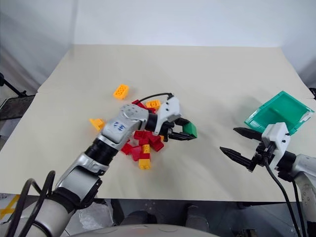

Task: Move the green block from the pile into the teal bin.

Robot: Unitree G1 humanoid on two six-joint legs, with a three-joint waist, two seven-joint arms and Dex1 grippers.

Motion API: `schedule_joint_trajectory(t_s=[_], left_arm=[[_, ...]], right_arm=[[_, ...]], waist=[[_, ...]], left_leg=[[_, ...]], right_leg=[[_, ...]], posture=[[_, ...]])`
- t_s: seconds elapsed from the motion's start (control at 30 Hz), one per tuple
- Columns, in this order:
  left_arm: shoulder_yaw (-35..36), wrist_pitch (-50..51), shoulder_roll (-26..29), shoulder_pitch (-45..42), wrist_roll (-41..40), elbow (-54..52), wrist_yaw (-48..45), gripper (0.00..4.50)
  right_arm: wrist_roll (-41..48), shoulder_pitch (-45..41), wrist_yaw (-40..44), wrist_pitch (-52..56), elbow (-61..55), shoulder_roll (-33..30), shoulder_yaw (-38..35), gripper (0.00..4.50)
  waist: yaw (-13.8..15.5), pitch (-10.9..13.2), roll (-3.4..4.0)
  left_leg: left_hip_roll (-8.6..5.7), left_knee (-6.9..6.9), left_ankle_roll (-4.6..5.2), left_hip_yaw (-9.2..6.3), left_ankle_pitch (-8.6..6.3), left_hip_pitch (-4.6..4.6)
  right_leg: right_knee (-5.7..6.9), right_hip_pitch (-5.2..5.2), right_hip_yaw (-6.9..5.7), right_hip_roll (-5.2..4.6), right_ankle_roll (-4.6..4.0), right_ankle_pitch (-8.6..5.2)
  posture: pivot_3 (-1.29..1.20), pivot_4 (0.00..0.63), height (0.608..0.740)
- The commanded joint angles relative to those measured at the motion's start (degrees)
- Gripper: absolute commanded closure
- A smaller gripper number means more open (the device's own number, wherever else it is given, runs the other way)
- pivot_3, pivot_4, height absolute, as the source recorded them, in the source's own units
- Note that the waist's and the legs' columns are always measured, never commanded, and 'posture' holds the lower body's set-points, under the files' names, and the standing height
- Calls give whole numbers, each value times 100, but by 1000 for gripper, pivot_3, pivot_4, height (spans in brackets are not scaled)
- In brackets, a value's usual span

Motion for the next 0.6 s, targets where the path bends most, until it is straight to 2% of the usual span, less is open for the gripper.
schedule_joint_trajectory(t_s=[0.03,0.17,0.4,0.43,0.6], left_arm=[[-262,-809,-426,-403,456,815,-61,2364],[-152,-992,-695,-657,583,1426,-166,2364],[-93,-885,-590,-745,721,1463,-544,188],[-44,-869,-522,-712,697,1344,-588,20],[381,-863,-160,-499,490,725,-655,20]], right_arm=[[117,136,-189,25,-402,18,-256,0],[166,252,-326,87,-617,79,-251,0],[245,298,-429,166,-789,51,-213,0],[255,282,-420,173,-784,33,-212,0],[187,-24,-270,184,-570,-100,-39,0]], waist=[[35,0,0],[46,0,0],[43,0,0],[50,0,0],[35,0,1]], left_leg=[[-2,0,5,1,-2,0],[-2,1,16,1,-8,-7],[-2,0,24,-1,-14,-9],[-2,1,25,-1,-14,-9],[-3,3,27,-5,-16,-11]], right_leg=[[-2,0,2,-3,2,1],[-8,-5,0,-7,10,6],[-8,-7,-2,-8,16,10],[-8,-7,-2,-9,17,11],[-9,-8,-1,-13,19,12]], posture=[[0,150,740],[0,150,740],[0,150,740],[0,150,740],[0,150,740]])
